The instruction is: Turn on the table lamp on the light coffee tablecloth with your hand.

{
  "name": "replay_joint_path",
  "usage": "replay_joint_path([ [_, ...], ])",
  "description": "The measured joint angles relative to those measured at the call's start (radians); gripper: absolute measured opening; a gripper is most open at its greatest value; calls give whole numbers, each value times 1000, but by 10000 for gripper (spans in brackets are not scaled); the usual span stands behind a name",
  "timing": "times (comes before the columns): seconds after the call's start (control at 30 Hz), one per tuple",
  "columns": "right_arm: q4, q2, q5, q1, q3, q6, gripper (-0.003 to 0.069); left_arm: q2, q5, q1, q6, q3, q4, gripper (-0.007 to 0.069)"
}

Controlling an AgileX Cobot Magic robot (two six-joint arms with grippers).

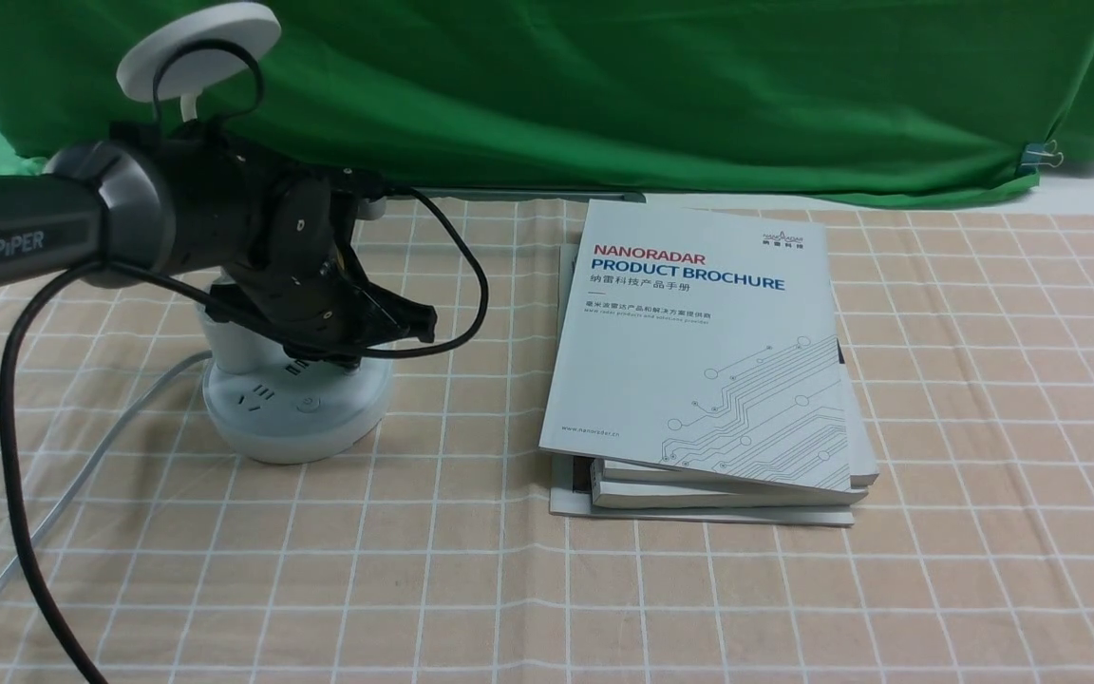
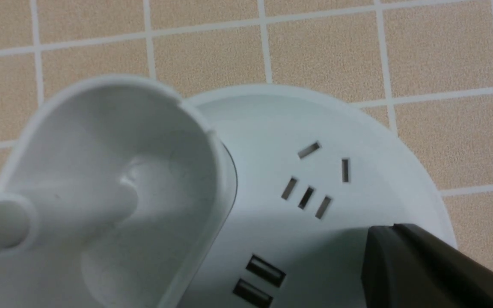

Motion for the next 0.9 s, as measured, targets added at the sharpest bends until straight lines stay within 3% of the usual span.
replay_joint_path([
  [0.53,0,0,0,0,0,0,238,-88,7,0,42,3,-46,-4],
  [0.63,0,0,0,0,0,0,238,-159,34,0,107,3,-140,-3],
  [0.77,0,0,0,0,0,0,238,-216,97,-1,265,53,-371,-1],
  [0.9,0,0,0,0,0,0,238,-298,88,-18,357,205,-501,-1],
])
